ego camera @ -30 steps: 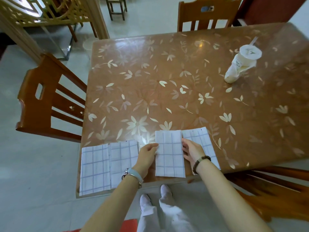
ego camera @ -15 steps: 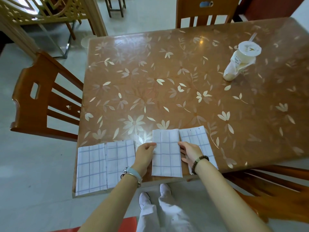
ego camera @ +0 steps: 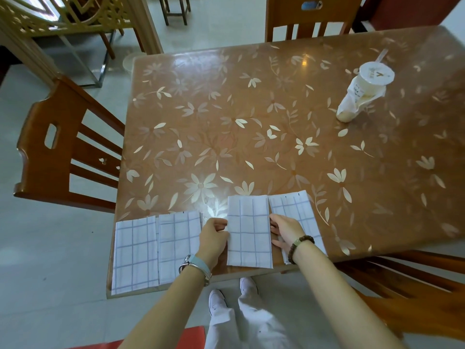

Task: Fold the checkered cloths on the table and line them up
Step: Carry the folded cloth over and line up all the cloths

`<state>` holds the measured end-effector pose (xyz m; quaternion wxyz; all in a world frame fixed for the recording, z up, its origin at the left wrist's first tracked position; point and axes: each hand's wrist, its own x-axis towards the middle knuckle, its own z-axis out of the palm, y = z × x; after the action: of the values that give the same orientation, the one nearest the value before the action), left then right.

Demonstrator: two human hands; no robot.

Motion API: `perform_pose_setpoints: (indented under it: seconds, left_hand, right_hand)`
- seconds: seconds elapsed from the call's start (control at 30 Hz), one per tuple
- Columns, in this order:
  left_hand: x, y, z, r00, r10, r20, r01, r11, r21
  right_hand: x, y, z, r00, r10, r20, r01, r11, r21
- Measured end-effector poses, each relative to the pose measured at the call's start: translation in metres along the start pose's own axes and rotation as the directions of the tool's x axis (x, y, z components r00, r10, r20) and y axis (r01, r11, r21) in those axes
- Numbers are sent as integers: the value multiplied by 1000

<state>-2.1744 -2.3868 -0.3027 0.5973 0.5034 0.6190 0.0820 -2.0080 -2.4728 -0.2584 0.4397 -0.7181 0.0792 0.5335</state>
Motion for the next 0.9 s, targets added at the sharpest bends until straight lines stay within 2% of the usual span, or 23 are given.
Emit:
perform_pose_setpoints:
  seconds: [0.17,0.47,0.67,0.8,0.9]
  left_hand:
    - [0,3,3,997,26,-77,-26,1000,-4]
    - [8,4,11,995,44,-88,-40,998,49]
    - [8,8,15,997,44,-67,-40,998,54]
    - [7,9,13,999,45,-28,-44,997,65]
    - [7,7,10,999,42,-21,-40,996,79]
  right_hand:
    - [-7,-3,-2,1000,10,13,-10,998,64]
    - [-4,1,-6,1000,13,10,-14,998,67]
    - [14,9,-6,999,-34,-22,32,992,-119]
    - [21,11,-2,996,-62,-67,51,986,-160]
    - [21,12,2,998,-53,-42,46,986,-159]
